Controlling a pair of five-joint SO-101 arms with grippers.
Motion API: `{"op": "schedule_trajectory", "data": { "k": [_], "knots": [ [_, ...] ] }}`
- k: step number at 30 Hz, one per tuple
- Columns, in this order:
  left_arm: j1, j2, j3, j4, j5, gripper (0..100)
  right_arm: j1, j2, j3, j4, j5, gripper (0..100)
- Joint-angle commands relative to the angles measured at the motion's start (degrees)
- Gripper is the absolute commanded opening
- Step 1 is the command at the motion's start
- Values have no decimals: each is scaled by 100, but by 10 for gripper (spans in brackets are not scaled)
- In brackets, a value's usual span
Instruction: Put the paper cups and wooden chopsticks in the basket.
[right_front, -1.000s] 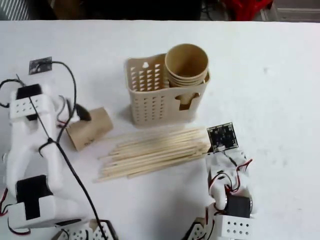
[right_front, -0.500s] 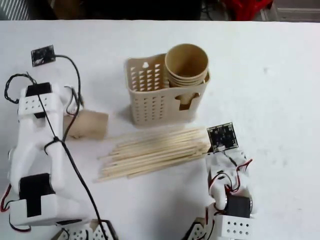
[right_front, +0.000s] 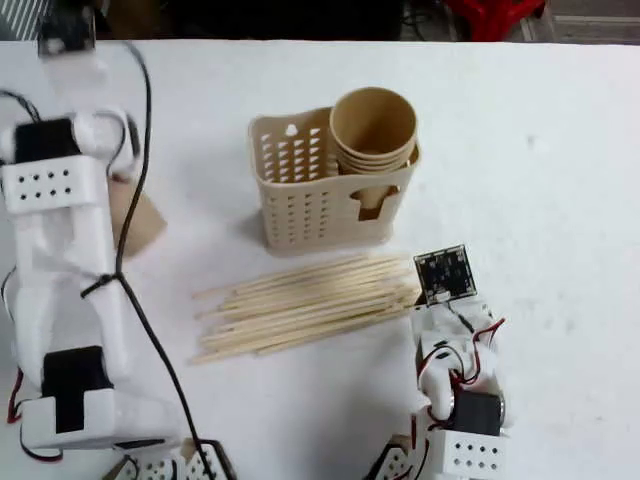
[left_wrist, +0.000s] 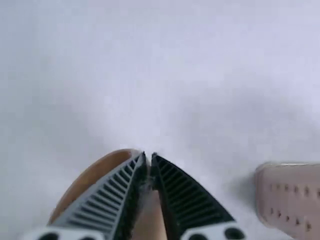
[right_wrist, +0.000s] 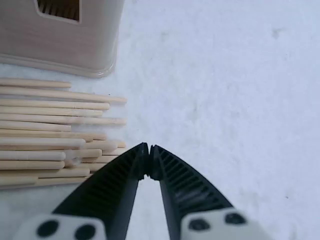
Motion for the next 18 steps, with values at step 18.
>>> {"op": "schedule_trajectory", "data": {
  "k": [18],
  "knots": [
    [3987,901,-3226,-2699,-747,21,-40,-66,-44,22,62,21]
  ]
}}
